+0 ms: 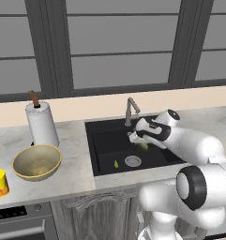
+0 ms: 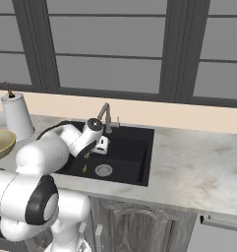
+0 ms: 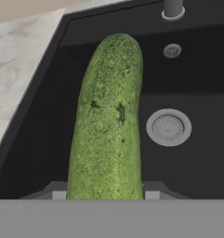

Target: Remove the lemon wedge and cucumber from the sink. Then move the bowl and cup from the counter to the sink for washing.

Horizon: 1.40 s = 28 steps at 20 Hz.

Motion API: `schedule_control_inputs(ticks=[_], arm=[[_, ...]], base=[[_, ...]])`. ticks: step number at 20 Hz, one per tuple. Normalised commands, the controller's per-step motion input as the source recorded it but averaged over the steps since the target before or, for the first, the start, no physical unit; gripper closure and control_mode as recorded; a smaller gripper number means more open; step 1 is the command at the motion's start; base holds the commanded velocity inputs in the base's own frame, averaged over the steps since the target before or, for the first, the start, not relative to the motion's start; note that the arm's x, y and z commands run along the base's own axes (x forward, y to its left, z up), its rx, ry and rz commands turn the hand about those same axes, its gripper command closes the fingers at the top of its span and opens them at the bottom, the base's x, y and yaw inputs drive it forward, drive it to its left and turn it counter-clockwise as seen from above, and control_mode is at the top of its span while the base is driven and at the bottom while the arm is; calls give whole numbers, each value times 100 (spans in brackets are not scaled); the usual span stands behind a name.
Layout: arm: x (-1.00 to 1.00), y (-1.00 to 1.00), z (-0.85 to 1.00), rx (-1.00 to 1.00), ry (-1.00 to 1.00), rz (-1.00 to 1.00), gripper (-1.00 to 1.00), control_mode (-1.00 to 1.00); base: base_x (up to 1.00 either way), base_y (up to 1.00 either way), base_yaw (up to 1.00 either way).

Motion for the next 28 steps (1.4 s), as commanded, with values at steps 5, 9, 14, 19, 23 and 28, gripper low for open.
schedule_control_inputs(ticks=[5,9,14,19,23,28], arm=[[-26,4,26,5,0,-2,100,-100],[-23,3,29,0,0,-1,100,-100],[-22,1,31,-1,5,-2,100,-100],[-29,0,27,-6,9,-5,100,-100],[-32,-12,20,-14,7,-3,100,-100],[-31,-23,15,-12,5,-1,100,-100]], base=[[0,0,0],[0,0,0],[0,0,0],[0,0,0],[0,0,0],[0,0,0]])
